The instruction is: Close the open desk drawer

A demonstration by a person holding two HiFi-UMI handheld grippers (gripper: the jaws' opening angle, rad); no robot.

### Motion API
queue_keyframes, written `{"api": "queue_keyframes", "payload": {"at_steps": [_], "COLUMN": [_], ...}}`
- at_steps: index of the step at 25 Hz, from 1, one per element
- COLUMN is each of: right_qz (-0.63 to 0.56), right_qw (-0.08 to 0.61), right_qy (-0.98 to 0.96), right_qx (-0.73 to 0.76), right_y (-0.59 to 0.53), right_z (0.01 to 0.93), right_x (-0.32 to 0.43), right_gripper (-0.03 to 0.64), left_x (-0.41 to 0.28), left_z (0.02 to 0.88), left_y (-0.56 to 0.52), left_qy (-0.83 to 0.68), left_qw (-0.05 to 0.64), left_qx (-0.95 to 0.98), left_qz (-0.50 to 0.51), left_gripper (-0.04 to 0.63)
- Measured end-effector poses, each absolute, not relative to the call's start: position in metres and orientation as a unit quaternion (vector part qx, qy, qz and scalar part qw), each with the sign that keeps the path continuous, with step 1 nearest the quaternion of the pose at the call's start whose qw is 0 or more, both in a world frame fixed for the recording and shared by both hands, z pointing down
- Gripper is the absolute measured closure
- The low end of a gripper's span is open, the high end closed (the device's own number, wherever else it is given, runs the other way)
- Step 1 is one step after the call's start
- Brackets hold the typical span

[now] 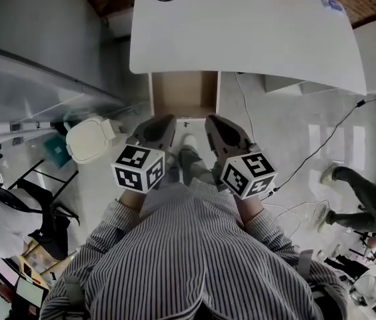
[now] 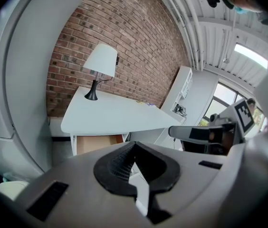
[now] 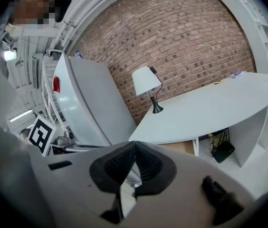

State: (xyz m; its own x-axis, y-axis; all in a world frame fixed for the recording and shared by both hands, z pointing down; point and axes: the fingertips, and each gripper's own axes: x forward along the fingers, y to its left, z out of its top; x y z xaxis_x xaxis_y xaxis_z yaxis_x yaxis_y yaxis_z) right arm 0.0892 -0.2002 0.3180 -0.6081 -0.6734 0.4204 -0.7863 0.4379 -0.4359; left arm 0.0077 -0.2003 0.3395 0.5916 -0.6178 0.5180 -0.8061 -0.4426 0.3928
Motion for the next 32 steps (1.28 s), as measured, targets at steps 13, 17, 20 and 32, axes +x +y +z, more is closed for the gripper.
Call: {"api": "queue_keyframes", "payload": {"at_steps": [13, 17, 20, 32], "right_qz": [0.363, 0.374, 0.384, 0.413], "right_qw": [0.103, 0.117, 0.130, 0.140], "right_qy": [-0.820, -0.812, -0.806, -0.790], "right_qx": [0.429, 0.432, 0.431, 0.431], "right_y": [-0.205, -0.205, -0.202, -0.198], "right_z": [0.375, 0.400, 0.421, 0.496], "right_x": [0.090, 0.090, 0.091, 0.091], "right_gripper": [0.600, 0.600, 0.600, 0.600], "left_x": [0.007, 0.001, 0.000, 0.004], "left_z": [0.399, 0.426, 0.446, 0.517], "left_y": [-0.201, -0.197, -0.193, -0.191], "left_qy": [-0.444, -0.448, -0.443, -0.431], "left_qw": [0.338, 0.355, 0.374, 0.410], "left_qx": [0.809, 0.798, 0.791, 0.777], "left_qz": [0.186, 0.191, 0.195, 0.207], "left_gripper": [0.584, 0.584, 0.583, 0.583]}}
